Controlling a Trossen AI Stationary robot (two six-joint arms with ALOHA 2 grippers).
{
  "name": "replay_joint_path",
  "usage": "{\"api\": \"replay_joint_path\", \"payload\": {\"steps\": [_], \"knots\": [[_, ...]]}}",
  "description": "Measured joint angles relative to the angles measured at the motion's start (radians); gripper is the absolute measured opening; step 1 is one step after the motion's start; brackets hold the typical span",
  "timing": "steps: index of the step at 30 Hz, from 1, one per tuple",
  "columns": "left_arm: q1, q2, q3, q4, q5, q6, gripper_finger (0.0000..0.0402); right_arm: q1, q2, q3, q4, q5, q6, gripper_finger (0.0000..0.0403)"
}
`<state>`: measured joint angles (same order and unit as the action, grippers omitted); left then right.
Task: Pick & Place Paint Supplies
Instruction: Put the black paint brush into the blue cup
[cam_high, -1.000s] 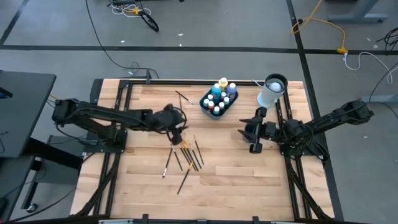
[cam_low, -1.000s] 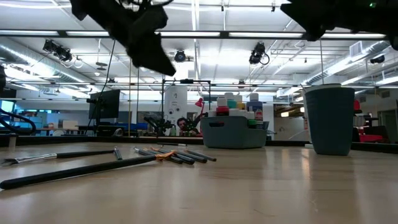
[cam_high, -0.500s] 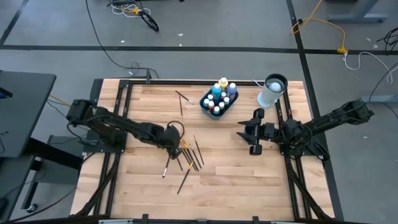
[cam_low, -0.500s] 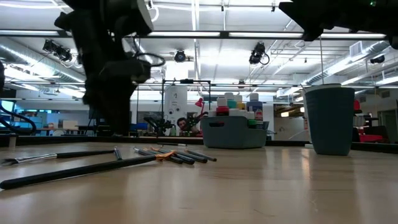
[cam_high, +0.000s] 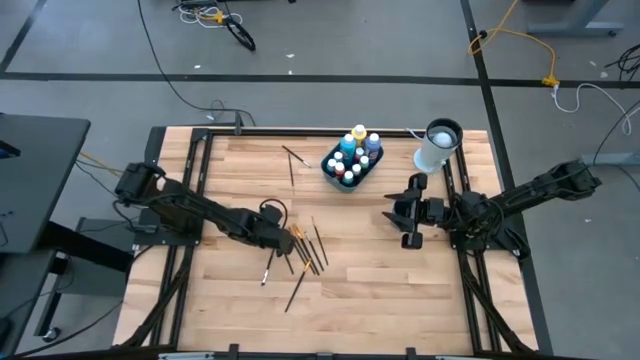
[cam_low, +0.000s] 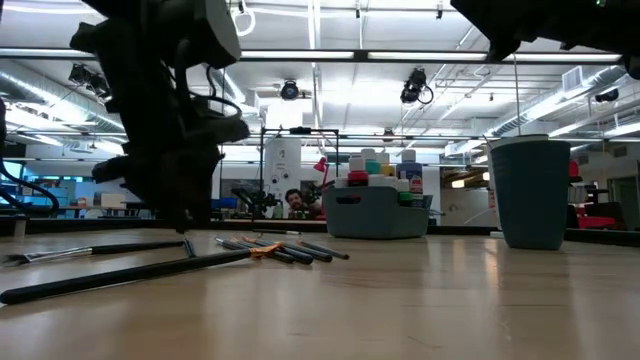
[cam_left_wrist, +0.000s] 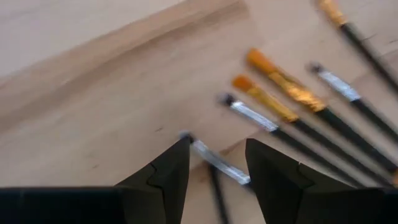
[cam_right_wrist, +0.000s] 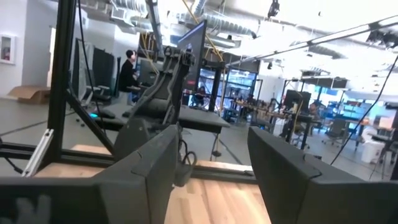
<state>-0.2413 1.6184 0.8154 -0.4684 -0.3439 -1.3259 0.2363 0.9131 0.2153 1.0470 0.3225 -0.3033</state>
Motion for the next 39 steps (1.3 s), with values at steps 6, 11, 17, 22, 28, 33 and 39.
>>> {"api": "replay_joint_path", "payload": {"steps": [6,11,17,22,28,33,39], "knots": [[0.001,0.061,0.003,0.015,-0.003,-0.026,0.0164,0.000,0.000,0.000,0.008,-0.001,-0.020,0.0199],[0.000,0.065,0.003,0.012,-0.031,-0.033,0.0145,0.000,0.000,0.000,0.012,-0.017,-0.020,0.0199],[0.002,0.065,0.000,0.012,-0.065,-0.024,0.0058,0.000,0.000,0.000,0.016,-0.027,-0.020,0.0199],[0.005,0.068,-0.001,0.060,-0.201,-0.007,0.0011,0.000,0.000,0.000,0.016,-0.027,-0.020,0.0199],[0.009,0.046,-0.001,0.192,-0.295,0.137,0.0005,0.000,0.000,0.000,0.016,-0.027,-0.020,0.0199],[0.010,-0.050,-0.001,0.307,-0.409,0.317,0.0004,0.000,0.000,0.000,0.014,-0.027,-0.005,0.0199],[0.009,-0.178,0.000,0.703,-0.389,0.784,0.0003,-0.005,0.035,0.013,0.012,-0.027,0.070,0.0199]]}}
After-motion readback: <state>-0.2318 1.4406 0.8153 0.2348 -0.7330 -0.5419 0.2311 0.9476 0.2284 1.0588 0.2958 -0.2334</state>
